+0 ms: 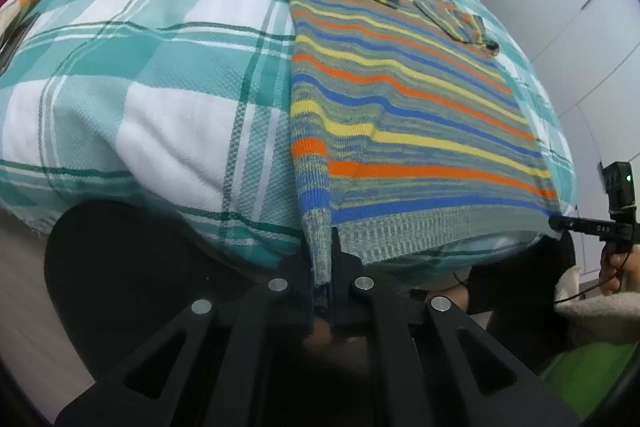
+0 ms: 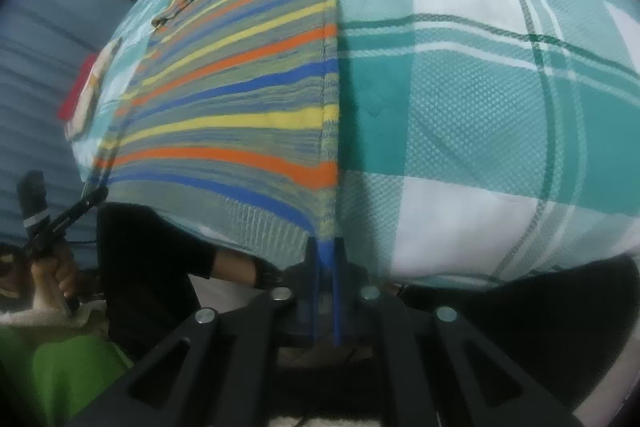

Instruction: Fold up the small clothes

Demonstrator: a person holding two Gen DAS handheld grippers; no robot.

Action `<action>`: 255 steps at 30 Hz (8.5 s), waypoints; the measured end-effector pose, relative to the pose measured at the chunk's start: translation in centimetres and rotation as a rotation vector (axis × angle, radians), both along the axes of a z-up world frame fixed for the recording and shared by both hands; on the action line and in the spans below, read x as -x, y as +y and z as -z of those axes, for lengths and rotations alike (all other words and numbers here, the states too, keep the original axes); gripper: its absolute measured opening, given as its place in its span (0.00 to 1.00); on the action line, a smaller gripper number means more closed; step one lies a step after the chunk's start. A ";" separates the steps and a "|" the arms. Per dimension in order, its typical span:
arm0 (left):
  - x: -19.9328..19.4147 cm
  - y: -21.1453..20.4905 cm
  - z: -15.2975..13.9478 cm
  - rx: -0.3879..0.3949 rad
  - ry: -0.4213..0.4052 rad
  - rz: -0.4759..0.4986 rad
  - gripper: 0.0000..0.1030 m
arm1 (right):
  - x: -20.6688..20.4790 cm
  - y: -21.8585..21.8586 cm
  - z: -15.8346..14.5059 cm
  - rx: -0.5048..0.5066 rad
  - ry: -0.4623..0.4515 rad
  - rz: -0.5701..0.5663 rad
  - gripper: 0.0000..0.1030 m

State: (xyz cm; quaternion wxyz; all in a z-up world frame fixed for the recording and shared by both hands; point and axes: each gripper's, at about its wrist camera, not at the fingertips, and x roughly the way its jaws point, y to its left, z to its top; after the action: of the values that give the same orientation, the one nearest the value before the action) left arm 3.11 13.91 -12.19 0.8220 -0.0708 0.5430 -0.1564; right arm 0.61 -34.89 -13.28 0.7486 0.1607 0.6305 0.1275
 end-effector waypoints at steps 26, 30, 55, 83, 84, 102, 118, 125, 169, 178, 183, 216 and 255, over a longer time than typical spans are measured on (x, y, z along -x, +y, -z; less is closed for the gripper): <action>0.0 4.1 -1.6 -0.011 0.011 -0.234 0.09 | 2.0 -2.8 -0.5 0.081 -0.044 0.119 0.10; -3.0 0.2 -3.3 0.070 -0.104 -0.098 0.22 | -0.7 -0.7 -4.0 0.080 -0.195 0.021 0.10; -2.4 0.5 -3.6 0.005 -0.209 -0.222 0.81 | -27.6 14.2 -5.6 0.408 -0.426 -0.376 0.55; -3.0 -2.6 -2.2 -0.052 -0.149 -0.171 0.83 | -23.3 -22.3 -6.0 0.442 -0.321 0.483 0.04; -3.0 -2.9 -2.4 -0.059 -0.154 -0.161 0.83 | -23.2 -22.6 -5.3 0.431 -0.308 0.491 0.04; -1.6 -0.2 -2.2 -0.088 -0.135 -0.240 0.83 | -21.5 -25.3 -0.3 0.341 -0.244 0.567 0.02; -5.6 -3.8 -8.2 -0.187 -0.214 -0.019 0.83 | -19.6 -21.2 -2.8 0.239 -0.337 0.388 0.14; -12.0 -8.6 -16.2 -0.162 -0.334 0.197 0.94 | -15.4 -22.1 -2.4 0.333 -0.345 0.533 0.16; -28.2 16.1 1.1 -0.282 -0.059 -0.607 0.04 | -8.9 -13.1 1.7 0.574 -0.541 0.386 0.55; -28.4 16.0 2.6 -0.285 -0.049 -0.618 0.03 | -9.0 -13.0 1.7 0.582 -0.541 0.384 0.55; -28.4 16.0 2.9 -0.297 -0.052 -0.620 0.03 | -9.0 -13.0 1.7 0.580 -0.543 0.385 0.55; -17.3 11.4 -1.1 -0.099 -0.194 -0.460 0.86 | -9.5 -12.7 1.8 0.627 -0.533 0.374 0.57; -16.2 4.6 1.9 -0.172 -0.230 -0.278 0.99 | -9.0 -13.6 0.4 0.560 -0.418 0.392 0.87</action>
State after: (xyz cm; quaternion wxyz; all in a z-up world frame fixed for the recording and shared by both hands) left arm 19.29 18.50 -14.07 0.8953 -0.0562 0.4419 -0.0015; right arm 9.59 -48.54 -13.65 0.8857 0.0384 0.4322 -0.1648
